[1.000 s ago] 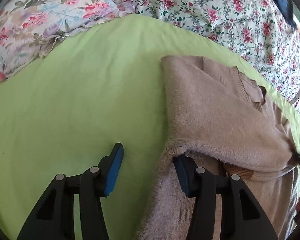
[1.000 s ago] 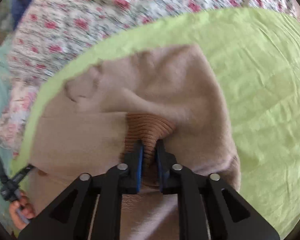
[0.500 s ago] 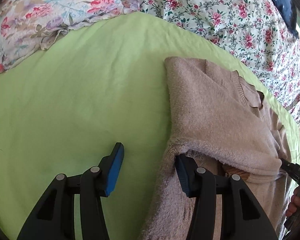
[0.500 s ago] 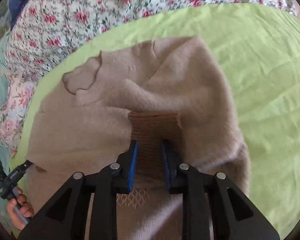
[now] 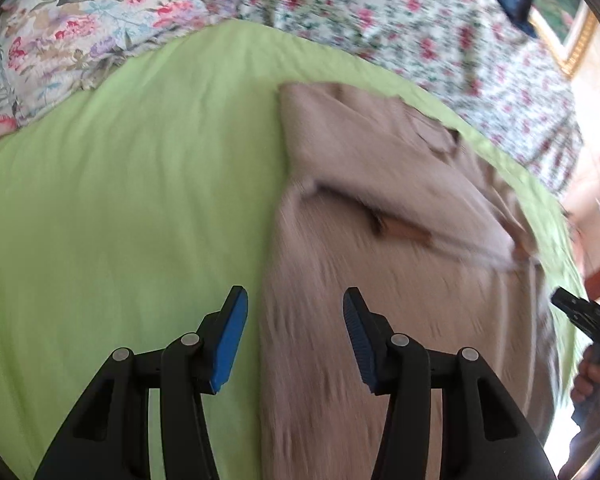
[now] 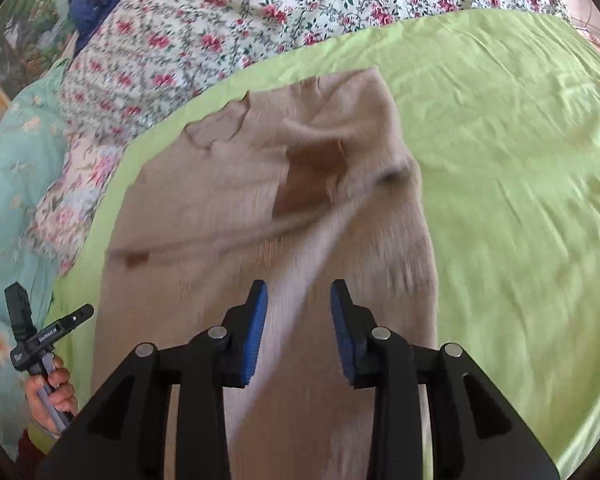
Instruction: Fold small clothes
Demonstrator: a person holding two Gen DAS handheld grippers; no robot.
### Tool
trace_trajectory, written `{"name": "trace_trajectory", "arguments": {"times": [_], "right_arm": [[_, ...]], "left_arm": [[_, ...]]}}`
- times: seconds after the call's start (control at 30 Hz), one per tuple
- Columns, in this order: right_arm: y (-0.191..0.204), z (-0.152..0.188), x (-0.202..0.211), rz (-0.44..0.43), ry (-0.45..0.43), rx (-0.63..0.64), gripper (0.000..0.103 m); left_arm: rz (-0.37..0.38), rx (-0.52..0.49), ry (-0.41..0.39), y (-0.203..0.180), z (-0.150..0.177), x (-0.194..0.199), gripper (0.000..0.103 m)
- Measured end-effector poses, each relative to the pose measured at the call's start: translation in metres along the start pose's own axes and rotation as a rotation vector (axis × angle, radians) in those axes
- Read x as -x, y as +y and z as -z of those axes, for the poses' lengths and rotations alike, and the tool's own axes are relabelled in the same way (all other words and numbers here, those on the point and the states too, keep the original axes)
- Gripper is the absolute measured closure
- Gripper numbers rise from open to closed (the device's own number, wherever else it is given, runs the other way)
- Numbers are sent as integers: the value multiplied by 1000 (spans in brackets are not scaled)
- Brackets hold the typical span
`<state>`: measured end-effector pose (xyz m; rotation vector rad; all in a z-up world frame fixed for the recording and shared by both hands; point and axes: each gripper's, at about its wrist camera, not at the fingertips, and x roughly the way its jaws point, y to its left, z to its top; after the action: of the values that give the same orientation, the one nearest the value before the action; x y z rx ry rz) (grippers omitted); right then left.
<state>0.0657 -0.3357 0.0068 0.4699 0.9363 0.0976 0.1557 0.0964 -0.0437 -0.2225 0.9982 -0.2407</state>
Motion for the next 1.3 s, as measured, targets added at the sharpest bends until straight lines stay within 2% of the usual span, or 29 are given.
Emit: {"name": "trace_trajectory", "arguments": {"times": [0.23, 0.33, 0.4, 0.5, 0.53, 0.6, 0.67, 0.8, 0.93, 0.97, 1.0, 1.03, 1.07, 1.1, 1.17, 1.23, 1.3], "right_arm": [[-18, 63, 55, 19, 6, -15, 66], [-30, 87, 70, 31, 27, -26, 65], [-40, 103, 75, 10, 54, -33, 65], [-51, 124, 74, -65, 95, -54, 65], [-53, 131, 73, -121, 104, -54, 64], [-52, 136, 69, -193, 113, -53, 61], [-46, 139, 61, -274, 142, -39, 57], [-30, 145, 53, -318, 162, 24, 54], [-33, 150, 57, -349, 159, 24, 57], [-35, 151, 57, -346, 153, 20, 59], [-35, 151, 57, -324, 145, 16, 79], [-37, 151, 57, -294, 138, 6, 89], [-41, 151, 59, -281, 131, -13, 89], [-43, 150, 65, -274, 111, -16, 90], [-49, 148, 83, -272, 71, -12, 92], [-56, 146, 106, -304, 24, -14, 93], [-66, 145, 125, -316, -13, -18, 94]], "left_arm": [[79, -85, 56, -13, 68, 39, 49], [114, -110, 87, -14, 99, 51, 47], [127, -123, 106, -14, 119, 56, 46], [148, -128, 119, -12, 140, 65, 40], [163, -127, 126, -10, 146, 67, 38], [216, -110, 154, -6, 157, 68, 34], [271, -91, 189, -2, 167, 66, 34], [351, -96, 207, -5, 178, 64, 32], [398, -101, 216, -7, 181, 63, 33], [398, -107, 217, -8, 182, 62, 36], [392, -120, 213, -10, 182, 61, 45], [383, -138, 208, -12, 182, 61, 53], [372, -149, 211, -13, 181, 59, 74], [365, -151, 220, -14, 180, 57, 91], [362, -157, 218, -11, 177, 59, 93], [343, -202, 183, -14, 175, 74, 95], [358, -227, 149, -14, 173, 89, 96]]}}
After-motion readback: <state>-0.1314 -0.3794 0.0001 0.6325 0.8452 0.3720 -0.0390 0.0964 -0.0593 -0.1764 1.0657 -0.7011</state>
